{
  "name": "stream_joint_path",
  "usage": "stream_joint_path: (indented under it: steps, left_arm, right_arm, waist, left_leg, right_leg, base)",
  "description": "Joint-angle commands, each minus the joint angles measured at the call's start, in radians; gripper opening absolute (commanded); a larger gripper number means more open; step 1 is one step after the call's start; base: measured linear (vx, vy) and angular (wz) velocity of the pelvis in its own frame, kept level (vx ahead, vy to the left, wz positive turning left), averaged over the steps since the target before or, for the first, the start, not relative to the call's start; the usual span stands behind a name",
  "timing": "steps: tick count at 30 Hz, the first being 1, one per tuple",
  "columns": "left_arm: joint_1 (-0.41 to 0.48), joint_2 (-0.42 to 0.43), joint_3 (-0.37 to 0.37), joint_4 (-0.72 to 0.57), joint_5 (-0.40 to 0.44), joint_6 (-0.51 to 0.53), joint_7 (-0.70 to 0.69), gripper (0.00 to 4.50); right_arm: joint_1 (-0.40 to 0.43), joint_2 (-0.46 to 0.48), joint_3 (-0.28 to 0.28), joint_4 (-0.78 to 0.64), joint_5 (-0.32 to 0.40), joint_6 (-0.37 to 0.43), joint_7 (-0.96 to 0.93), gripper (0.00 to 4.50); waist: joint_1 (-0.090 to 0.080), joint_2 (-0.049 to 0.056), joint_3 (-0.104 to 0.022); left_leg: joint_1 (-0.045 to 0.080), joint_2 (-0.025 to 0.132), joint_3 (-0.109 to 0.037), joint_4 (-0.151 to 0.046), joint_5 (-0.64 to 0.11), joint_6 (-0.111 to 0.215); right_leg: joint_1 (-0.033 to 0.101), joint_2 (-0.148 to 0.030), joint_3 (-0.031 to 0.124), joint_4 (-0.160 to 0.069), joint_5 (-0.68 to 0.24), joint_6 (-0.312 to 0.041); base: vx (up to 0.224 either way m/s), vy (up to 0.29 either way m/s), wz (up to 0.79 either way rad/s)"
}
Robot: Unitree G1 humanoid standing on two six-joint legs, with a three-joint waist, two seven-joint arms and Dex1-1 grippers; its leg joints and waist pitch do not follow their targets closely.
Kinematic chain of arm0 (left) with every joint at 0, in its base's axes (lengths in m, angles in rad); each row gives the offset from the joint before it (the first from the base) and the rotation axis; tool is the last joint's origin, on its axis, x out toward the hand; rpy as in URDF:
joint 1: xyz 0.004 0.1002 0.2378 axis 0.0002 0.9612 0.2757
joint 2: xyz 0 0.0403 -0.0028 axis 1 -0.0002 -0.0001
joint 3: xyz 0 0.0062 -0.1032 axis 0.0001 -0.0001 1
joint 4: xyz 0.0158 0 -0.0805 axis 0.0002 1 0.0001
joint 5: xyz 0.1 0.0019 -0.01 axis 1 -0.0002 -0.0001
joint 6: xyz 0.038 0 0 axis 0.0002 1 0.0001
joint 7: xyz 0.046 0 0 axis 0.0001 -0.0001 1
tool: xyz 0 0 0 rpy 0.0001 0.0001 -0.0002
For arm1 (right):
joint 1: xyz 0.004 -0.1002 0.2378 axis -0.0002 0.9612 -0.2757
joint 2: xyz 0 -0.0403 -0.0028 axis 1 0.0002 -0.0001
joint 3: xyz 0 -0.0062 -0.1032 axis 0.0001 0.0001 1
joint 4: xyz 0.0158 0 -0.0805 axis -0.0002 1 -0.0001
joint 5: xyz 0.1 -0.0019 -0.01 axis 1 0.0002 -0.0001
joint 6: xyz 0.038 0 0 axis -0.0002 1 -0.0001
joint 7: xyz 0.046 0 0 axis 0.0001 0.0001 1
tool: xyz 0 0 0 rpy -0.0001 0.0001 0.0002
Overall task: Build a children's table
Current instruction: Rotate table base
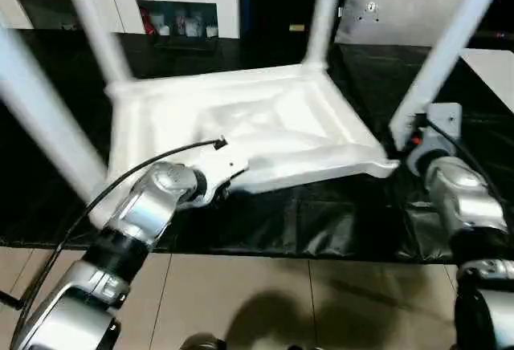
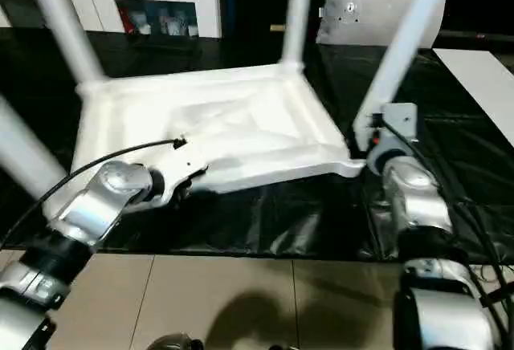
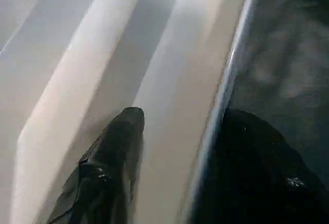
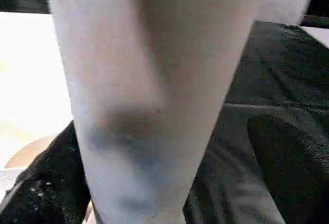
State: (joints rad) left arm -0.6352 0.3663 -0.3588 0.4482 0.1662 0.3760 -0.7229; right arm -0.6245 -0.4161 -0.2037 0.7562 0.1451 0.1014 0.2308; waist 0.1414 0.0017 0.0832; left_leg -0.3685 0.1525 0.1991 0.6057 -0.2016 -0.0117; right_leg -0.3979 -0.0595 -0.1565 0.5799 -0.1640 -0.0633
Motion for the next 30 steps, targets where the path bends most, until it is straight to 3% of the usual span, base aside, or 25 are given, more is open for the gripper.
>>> stream_joint_path:
  steps: [1, 3, 10, 11, 18, 21, 22, 25, 26, 28, 30]
  left_arm:
    - [-0.024, -0.004, 0.019, 0.042, 0.032, -0.027, 0.058, 2.7]
    - [-0.027, -0.011, 0.021, 0.059, 0.034, -0.043, 0.078, 2.7]
    - [0.0, -0.045, 0.049, 0.052, -0.006, -0.082, 0.093, 2.7]
    - [0.03, -0.062, 0.07, 0.019, -0.037, -0.09, 0.1, 2.7]
    - [0.17, -0.127, 0.202, -0.177, -0.154, -0.113, 0.179, 2.7]
    - [0.223, -0.146, 0.248, -0.265, -0.193, -0.064, 0.2, 3.0]
    - [0.254, -0.151, 0.268, -0.316, -0.205, -0.04, 0.213, 3.09]
    - [0.361, -0.171, 0.328, -0.486, -0.218, 0.035, 0.281, 3.28]
    - [0.361, -0.171, 0.328, -0.486, -0.218, 0.035, 0.281, 3.48]
    - [0.438, -0.181, 0.358, -0.589, -0.215, 0.075, 0.332, 3.62]
    - [0.476, -0.189, 0.373, -0.634, -0.22, 0.105, 0.352, 3.73]
  right_arm:
    - [0.023, -0.043, -0.041, -0.005, -0.018, 0.019, -0.044, 4.5]
    - [0.032, -0.047, -0.044, -0.013, -0.018, 0.023, -0.05, 4.5]
    - [0.044, -0.046, -0.038, -0.044, -0.003, 0.014, -0.02, 4.5]
    - [0.044, -0.044, -0.035, -0.061, 0.007, 0.012, -0.006, 4.5]
    - [0.14, -0.014, -0.051, -0.244, 0.035, 0.065, -0.034, 4.5]
    - [0.2, 0.006, -0.057, -0.354, 0.05, 0.109, -0.045, 4.5]
    - [0.235, 0.016, -0.059, -0.417, 0.059, 0.136, -0.052, 4.5]
    - [0.354, 0.045, -0.057, -0.616, 0.083, 0.233, -0.081, 4.5]
    - [0.354, 0.045, -0.057, -0.616, 0.083, 0.233, -0.081, 4.5]
    - [0.422, 0.056, -0.048, -0.732, 0.095, 0.296, -0.089, 4.5]
    - [0.456, 0.055, -0.03, -0.784, 0.094, 0.321, -0.082, 4.5]
  waist:
    - [-0.013, -0.01, -0.078]
    - [-0.013, -0.012, -0.08]
    - [-0.022, -0.015, -0.079]
    - [-0.025, -0.011, -0.076]
    - [-0.036, -0.015, -0.071]
    - [-0.039, -0.016, -0.063]
    - [-0.044, -0.015, -0.058]
    - [-0.049, -0.008, -0.055]
    - [-0.055, -0.011, -0.054]
    - [-0.057, -0.007, -0.047]
    - [-0.059, -0.008, -0.037]
  left_leg:
    - [0.02, 0.094, -0.047, -0.065, -0.081, 0.077]
    - [0.016, 0.096, -0.049, -0.064, -0.067, 0.082]
    - [0.01, 0.092, -0.047, -0.061, -0.063, 0.105]
    - [0.011, 0.093, -0.047, -0.062, -0.069, 0.106]
    - [0.008, 0.095, -0.047, -0.063, -0.071, 0.126]
    - [0.009, 0.092, -0.047, -0.067, -0.099, 0.121]
    - [0.011, 0.098, -0.049, -0.071, -0.129, 0.104]
    - [0.009, 0.101, -0.054, -0.076, -0.136, 0.098]
    - [0.008, 0.103, -0.054, -0.077, -0.14, 0.103]
    - [0.01, 0.091, -0.051, -0.077, -0.174, 0.099]
    - [0.013, 0.086, -0.051, -0.078, -0.215, 0.083]
  right_leg:
    - [0.058, -0.128, 0.09, -0.078, -0.276, -0.081]
    - [0.06, -0.129, 0.09, -0.07, -0.246, -0.088]
    - [0.063, -0.131, 0.086, -0.072, -0.242, -0.102]
    - [0.06, -0.13, 0.086, -0.073, -0.247, -0.103]
    - [0.06, -0.129, 0.087, -0.073, -0.236, -0.113]
    - [0.057, -0.127, 0.084, -0.086, -0.307, -0.088]
    - [0.056, -0.128, 0.085, -0.092, -0.351, -0.065]
    - [0.054, -0.123, 0.086, -0.089, -0.337, -0.054]
    - [0.051, -0.122, 0.086, -0.091, -0.322, -0.056]
    - [0.048, -0.12, 0.083, -0.102, -0.383, -0.039]
    - [0.044, -0.119, 0.078, -0.119, -0.481, 0.002]
  base:
    - [0.0, 0.0, 0.0]
    - [0.0, 0.0, 0.0]
    - [0.0, 0.0, 0.0]
    - [0.0, 0.0, 0.0]
    - [0.0, 0.0, 0.0]
    - [0.0, 0.0, 0.0]
    - [0.0, 0.0, 0.0]
    - [0.0, 0.0, 0.0]
    - [0.0, 0.0, 0.0]
    - [0.0, 0.0, 0.0]
    - [0.0, 0.0, 0.0]
